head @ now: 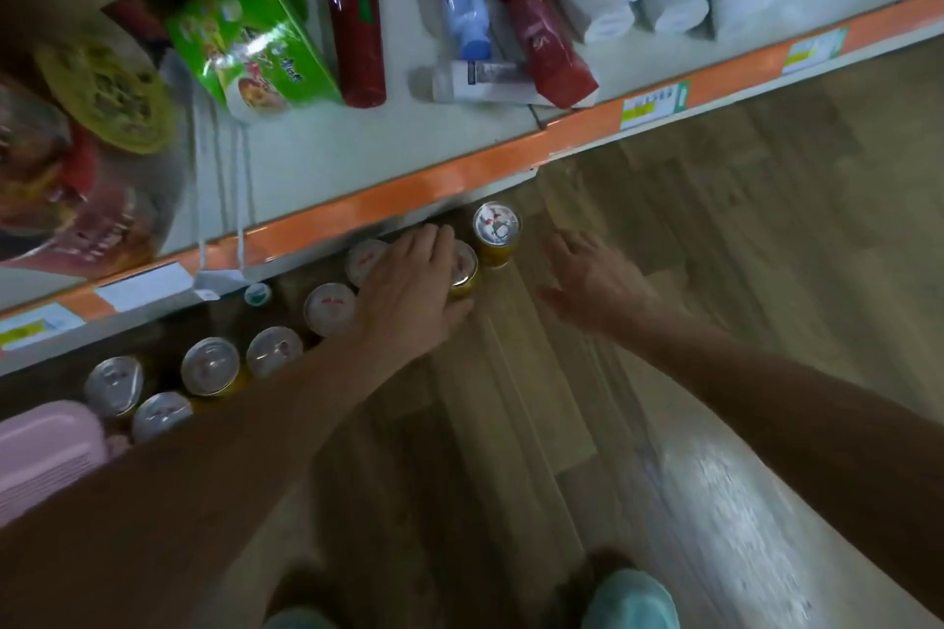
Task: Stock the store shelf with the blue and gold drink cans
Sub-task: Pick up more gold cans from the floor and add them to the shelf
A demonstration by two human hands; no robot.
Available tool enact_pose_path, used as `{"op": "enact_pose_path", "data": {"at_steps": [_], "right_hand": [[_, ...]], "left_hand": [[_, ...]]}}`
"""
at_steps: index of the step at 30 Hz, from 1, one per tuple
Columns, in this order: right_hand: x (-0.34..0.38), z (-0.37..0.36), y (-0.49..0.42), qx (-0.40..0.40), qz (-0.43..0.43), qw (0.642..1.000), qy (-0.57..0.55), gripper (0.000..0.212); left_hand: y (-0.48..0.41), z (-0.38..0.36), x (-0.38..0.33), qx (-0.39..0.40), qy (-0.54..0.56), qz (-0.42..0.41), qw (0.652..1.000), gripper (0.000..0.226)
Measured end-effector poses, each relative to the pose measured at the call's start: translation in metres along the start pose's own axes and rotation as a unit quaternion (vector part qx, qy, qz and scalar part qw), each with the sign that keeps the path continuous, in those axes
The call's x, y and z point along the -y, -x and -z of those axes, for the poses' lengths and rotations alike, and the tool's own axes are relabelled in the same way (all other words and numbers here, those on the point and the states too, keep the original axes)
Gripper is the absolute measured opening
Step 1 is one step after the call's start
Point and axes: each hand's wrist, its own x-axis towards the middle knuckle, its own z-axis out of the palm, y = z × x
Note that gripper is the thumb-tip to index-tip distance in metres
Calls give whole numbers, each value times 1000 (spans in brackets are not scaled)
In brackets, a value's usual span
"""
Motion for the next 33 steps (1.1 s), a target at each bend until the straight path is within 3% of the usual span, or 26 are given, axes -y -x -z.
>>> {"op": "enact_pose_path", "data": {"at_steps": [4, 11, 16, 20, 23, 25, 29, 33], "right_hand": [[-3, -6, -44, -36, 26, 999, -26, 86], [4, -31, -73, -64, 42, 978, -196, 95], [16, -31, -69, -66, 8, 955, -290, 99], [16, -18, -57, -57, 9, 944, -324, 93], [15, 6, -45, -55, 15, 935, -350, 76], [15, 24, -33, -56, 26, 917, -395, 76], [28, 56, -10, -66, 46, 847, -525, 65], [44, 79, 1, -83, 57, 804, -586, 61]], "left_hand": [[-24, -27, 16, 5, -43, 14, 999, 92], [-38, -36, 21, 28, -20, -4, 999, 68], [-34, -27, 18, 32, 64, 32, 997, 68], [-28, -13, 18, 5, 195, 46, 980, 72], [-20, 9, 21, -28, 306, 47, 951, 76], [-16, 24, 24, -41, 388, 52, 919, 70], [-15, 50, 19, -44, 524, 48, 849, 66], [-10, 73, 5, -77, 623, 57, 777, 61]]}}
